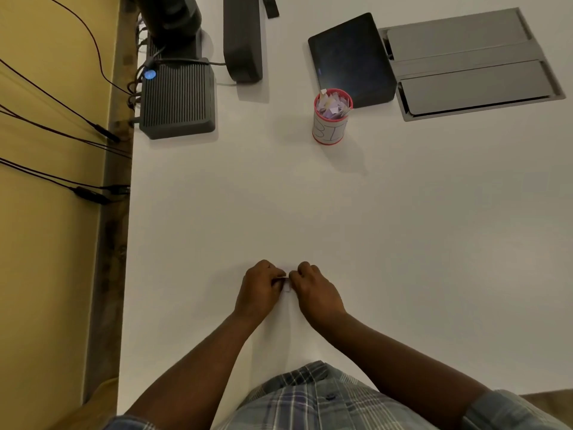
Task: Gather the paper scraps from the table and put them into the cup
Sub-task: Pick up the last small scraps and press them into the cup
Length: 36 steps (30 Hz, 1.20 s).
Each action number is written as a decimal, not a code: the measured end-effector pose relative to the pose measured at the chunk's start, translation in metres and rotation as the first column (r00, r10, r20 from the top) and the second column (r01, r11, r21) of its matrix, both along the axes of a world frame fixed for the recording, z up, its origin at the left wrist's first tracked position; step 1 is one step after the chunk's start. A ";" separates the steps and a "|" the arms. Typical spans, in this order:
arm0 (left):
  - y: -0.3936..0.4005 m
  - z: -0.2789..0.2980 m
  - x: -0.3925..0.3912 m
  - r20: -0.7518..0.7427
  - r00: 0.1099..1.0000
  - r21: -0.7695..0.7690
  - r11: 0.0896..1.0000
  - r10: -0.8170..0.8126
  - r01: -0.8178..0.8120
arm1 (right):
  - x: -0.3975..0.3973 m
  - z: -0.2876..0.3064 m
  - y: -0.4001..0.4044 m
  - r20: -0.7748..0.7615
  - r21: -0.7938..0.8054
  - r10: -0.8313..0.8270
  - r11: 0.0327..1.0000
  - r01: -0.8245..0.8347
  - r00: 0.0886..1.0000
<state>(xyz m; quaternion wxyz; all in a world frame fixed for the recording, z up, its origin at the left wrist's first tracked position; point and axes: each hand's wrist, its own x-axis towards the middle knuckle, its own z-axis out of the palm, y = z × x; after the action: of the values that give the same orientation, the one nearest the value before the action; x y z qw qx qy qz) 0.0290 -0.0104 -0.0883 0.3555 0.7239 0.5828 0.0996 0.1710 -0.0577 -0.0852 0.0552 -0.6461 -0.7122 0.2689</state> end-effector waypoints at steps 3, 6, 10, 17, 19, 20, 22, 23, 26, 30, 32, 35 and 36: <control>-0.001 0.002 -0.006 0.012 0.995 -0.009 0.995 0.101 -0.101 | 0.008 0.003 -0.001 0.020 0.004 0.041 0.999 -0.041 0.999; 0.003 0.005 -0.015 0.040 0.983 -0.035 0.983 0.182 -0.180 | 0.021 0.003 0.000 0.038 0.005 0.037 0.999 -0.037 0.999; 0.012 0.012 -0.026 0.085 0.956 -0.253 0.934 0.280 -0.251 | 0.041 0.007 0.013 -0.115 -0.071 -0.181 0.982 0.173 0.977; 0.020 0.021 -0.024 0.144 0.940 -0.307 0.917 0.308 -0.254 | 0.073 0.018 0.021 -0.238 -0.169 -0.403 0.913 0.371 0.884; 0.019 0.018 -0.023 0.107 0.956 -0.266 0.934 0.274 -0.238 | 0.075 0.015 0.020 -0.209 -0.165 -0.381 0.922 0.352 0.901; 0.018 0.016 -0.022 0.080 0.967 -0.240 0.947 0.240 -0.215 | 0.075 0.015 0.019 -0.197 -0.164 -0.354 0.931 0.325 0.914; 0.016 0.012 -0.021 0.034 0.986 -0.174 0.973 0.162 -0.154 | 0.073 0.013 0.019 -0.175 -0.160 -0.300 0.948 0.274 0.938; 0.015 0.010 -0.021 0.019 0.991 -0.139 0.982 0.131 -0.127 | 0.071 0.013 0.019 -0.164 -0.152 -0.286 0.953 0.262 0.944; 0.013 0.010 -0.021 0.015 0.998 -0.042 0.997 0.058 -0.057 | 0.065 0.011 0.019 -0.111 -0.099 -0.281 0.957 0.271 0.953; 0.008 0.010 -0.021 -0.188 0.982 0.062 0.998 -0.011 0.023 | 0.053 0.010 0.017 -0.015 -0.102 -0.241 0.966 0.238 0.970; 0.005 0.005 -0.021 -0.247 0.967 -0.029 0.998 -0.061 0.056 | 0.043 0.008 0.014 0.023 -0.120 -0.140 0.983 0.142 0.990; 0.001 0.001 -0.016 -0.318 0.937 -0.075 0.989 -0.144 0.127 | 0.027 0.002 0.008 0.078 -0.159 0.009 0.987 0.003 0.997; -0.001 0.001 -0.012 -0.330 0.930 -0.046 0.987 -0.161 0.154 | 0.022 0.001 0.005 0.092 -0.153 0.048 0.988 -0.034 0.995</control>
<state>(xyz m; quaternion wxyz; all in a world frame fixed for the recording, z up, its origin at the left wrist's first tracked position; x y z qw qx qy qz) 0.0169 -0.0118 -0.0878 0.2660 0.7712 0.5754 -0.0587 0.1935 -0.0531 -0.0840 -0.0334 -0.6459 -0.7047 0.2919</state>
